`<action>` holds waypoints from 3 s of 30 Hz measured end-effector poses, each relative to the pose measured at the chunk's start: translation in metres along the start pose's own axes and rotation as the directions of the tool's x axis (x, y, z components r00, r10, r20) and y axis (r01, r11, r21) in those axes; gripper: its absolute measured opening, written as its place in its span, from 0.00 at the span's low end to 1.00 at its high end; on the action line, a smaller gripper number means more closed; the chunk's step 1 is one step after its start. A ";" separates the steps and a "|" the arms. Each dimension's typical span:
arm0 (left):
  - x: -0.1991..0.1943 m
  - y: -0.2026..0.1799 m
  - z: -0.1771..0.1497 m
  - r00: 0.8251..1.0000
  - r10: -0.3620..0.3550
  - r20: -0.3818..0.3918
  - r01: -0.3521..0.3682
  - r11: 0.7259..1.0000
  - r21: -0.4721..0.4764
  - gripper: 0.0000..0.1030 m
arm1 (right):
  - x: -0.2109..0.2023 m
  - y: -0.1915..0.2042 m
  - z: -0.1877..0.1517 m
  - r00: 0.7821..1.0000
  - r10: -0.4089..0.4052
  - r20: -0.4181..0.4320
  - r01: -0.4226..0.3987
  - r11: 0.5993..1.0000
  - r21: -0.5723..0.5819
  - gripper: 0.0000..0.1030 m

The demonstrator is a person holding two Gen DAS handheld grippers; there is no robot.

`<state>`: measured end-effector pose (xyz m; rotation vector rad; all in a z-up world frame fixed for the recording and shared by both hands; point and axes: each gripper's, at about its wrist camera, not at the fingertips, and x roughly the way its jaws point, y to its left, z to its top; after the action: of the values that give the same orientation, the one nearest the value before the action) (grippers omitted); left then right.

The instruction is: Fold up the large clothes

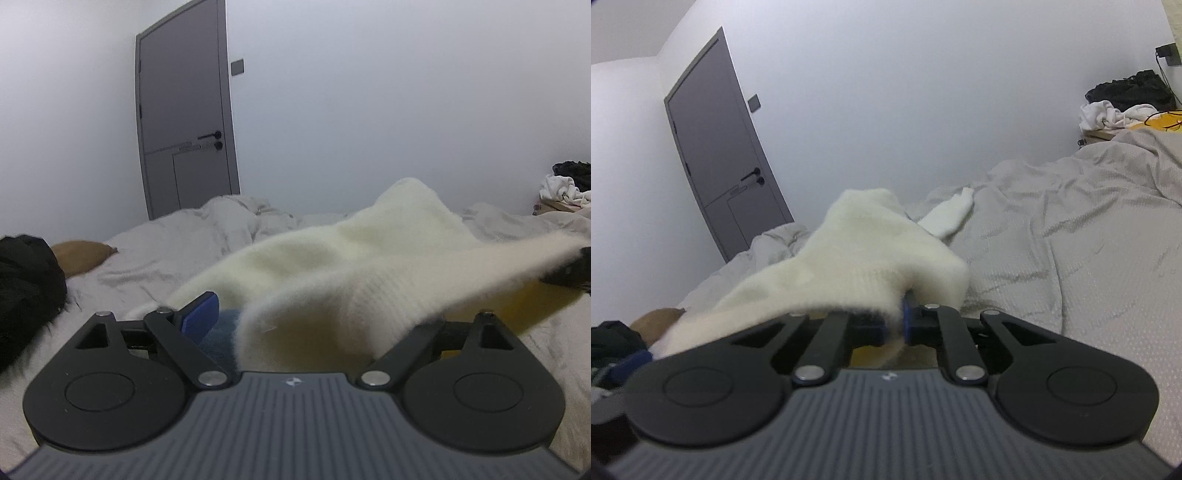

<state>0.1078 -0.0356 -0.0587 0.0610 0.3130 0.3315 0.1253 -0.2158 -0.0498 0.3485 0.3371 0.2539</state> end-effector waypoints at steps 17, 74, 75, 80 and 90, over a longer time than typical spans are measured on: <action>0.039 0.017 -0.002 0.997 0.036 -0.066 -0.041 0.996 -0.082 0.91 | 0.045 -0.002 -0.035 0.971 -0.213 -0.106 0.197 0.969 -0.146 0.37; -0.176 0.105 0.401 0.822 -0.404 0.401 0.482 0.869 -0.111 0.30 | -0.240 0.192 0.340 0.858 -0.006 0.513 0.207 0.918 -0.337 0.14; -0.159 0.094 0.398 0.831 -0.418 0.366 0.486 0.867 -0.113 0.30 | -0.220 0.181 0.336 0.871 -0.034 0.489 0.226 0.913 -0.339 0.14; -0.046 0.033 0.374 0.865 -0.454 0.215 0.489 0.859 -0.151 0.30 | -0.110 0.113 0.317 0.921 -0.129 0.367 0.247 0.923 -0.296 0.14; 0.242 -0.097 0.283 0.894 -0.444 -0.064 0.424 0.883 -0.203 0.30 | 0.173 -0.023 0.249 0.950 -0.256 0.181 0.297 0.920 -0.257 0.14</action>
<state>0.4437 -0.0496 0.1288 -0.2098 0.3931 -0.0873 0.3783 -0.2570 0.1136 0.0339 0.1996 -0.0047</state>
